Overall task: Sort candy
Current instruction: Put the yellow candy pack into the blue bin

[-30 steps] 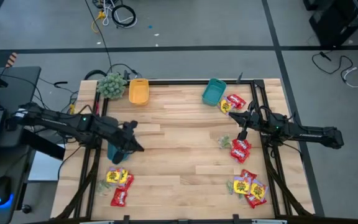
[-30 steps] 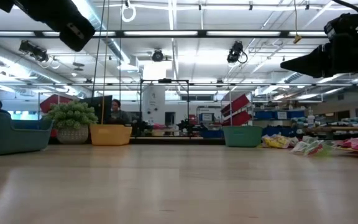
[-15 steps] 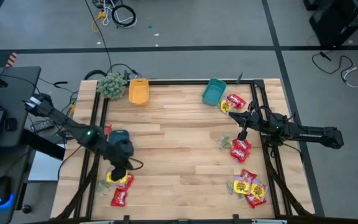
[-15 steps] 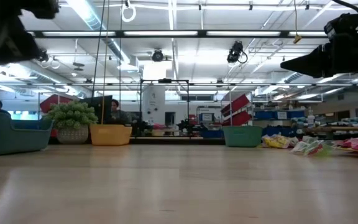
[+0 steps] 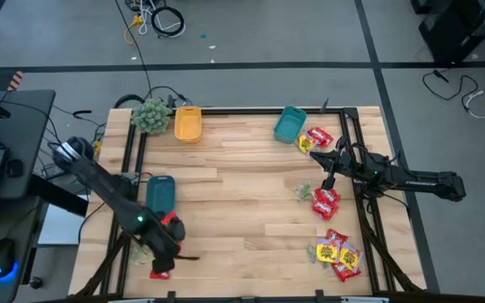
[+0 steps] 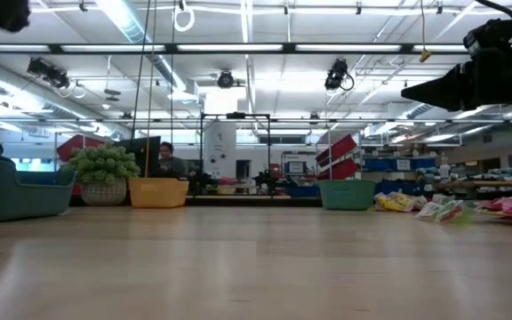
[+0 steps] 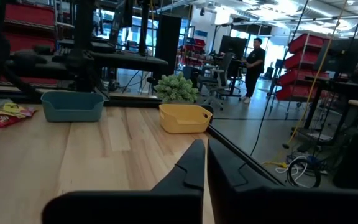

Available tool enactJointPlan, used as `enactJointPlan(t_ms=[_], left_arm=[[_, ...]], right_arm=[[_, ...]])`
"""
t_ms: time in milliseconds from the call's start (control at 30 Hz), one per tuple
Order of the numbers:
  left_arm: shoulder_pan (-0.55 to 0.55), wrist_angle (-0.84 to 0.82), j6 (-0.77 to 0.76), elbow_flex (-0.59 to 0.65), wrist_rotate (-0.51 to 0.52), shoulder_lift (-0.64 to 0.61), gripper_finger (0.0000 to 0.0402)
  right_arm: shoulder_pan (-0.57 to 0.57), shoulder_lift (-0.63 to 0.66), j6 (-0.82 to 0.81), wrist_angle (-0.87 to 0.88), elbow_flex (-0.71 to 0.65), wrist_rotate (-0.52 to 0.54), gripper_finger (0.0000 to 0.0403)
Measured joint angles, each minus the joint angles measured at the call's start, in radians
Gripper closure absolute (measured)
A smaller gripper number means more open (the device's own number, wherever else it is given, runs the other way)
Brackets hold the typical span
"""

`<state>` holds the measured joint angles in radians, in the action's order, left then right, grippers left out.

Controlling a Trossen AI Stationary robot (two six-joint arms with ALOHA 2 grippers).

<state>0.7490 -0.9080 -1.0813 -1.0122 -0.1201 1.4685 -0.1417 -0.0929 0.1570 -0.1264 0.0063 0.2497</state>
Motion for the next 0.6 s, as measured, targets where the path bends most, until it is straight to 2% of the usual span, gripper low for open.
enactJointPlan(t_ms=[133,267,367,600], left_arm=[[0.008,-0.039,0.011,-0.003,-0.042,0.061,0.028],[0.013,-0.046,0.05,-0.003,-0.011,0.087,0.0249],[0.013,-0.035,0.072,-0.003,0.021,0.102,0.0238],[0.013,-0.026,0.125,0.027,0.021,0.157,0.0228]], right_arm=[[0.0,0.0,0.0,0.0,0.0,0.0,0.0395],[0.0,0.0,0.0,0.0,0.0,0.0,0.0398],[0.0,0.0,0.0,0.0,0.0,0.0,0.0398],[0.0,0.0,0.0,-0.001,0.0,0.0,0.0396]])
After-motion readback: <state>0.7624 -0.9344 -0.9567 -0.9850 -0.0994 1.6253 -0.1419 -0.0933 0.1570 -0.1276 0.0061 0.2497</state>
